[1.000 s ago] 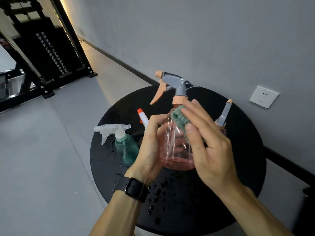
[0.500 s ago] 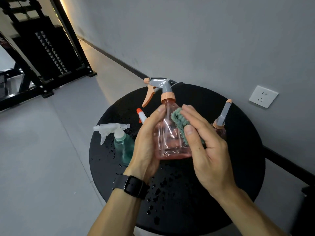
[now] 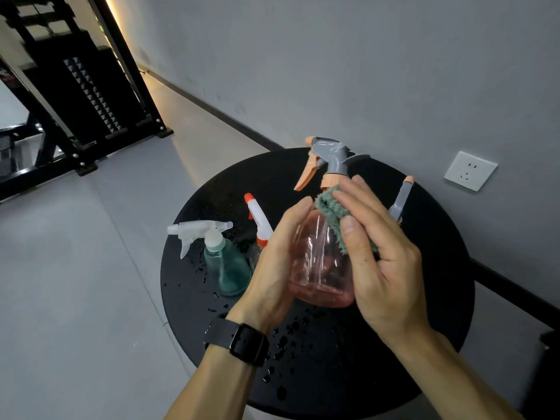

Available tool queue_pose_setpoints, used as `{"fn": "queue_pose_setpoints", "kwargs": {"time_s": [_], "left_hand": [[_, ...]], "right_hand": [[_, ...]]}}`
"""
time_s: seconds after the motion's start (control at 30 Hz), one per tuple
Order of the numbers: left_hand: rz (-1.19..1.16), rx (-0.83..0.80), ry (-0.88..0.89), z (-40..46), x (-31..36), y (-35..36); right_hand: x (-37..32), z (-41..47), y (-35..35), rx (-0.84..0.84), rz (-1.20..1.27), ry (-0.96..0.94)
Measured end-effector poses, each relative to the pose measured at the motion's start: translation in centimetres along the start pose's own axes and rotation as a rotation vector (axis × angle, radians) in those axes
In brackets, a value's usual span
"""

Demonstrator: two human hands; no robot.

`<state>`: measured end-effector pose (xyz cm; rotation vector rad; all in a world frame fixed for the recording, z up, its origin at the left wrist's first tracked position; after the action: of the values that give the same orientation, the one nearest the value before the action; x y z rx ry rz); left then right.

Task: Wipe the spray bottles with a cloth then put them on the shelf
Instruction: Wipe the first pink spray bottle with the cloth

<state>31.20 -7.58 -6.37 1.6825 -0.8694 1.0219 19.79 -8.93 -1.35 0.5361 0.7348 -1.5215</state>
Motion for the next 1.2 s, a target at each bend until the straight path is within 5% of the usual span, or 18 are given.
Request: {"fn": "queue_pose_setpoints", "kwargs": {"time_s": [0.7, 1.2], "left_hand": [[-0.202, 0.233, 0.096, 0.7, 1.1, -2.6], [0.020, 0.049, 0.023, -0.1, 0.2, 0.2]], "right_hand": [[-0.3, -1.5, 1.9, -0.045, 0.042, 0.032], [0.0, 0.3, 0.2, -0.018, -0.032, 0.020]]}}
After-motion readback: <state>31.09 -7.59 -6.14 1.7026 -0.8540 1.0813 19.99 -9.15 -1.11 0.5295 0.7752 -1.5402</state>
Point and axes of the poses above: each hand's wrist, its own z-axis towards the middle knuckle, its own y-axis out of the palm, x = y × z, the point moved 7 cm from there along z, towards the middle knuckle, and after that the axes turned 9 degrees about x, right-handed, at the moved point
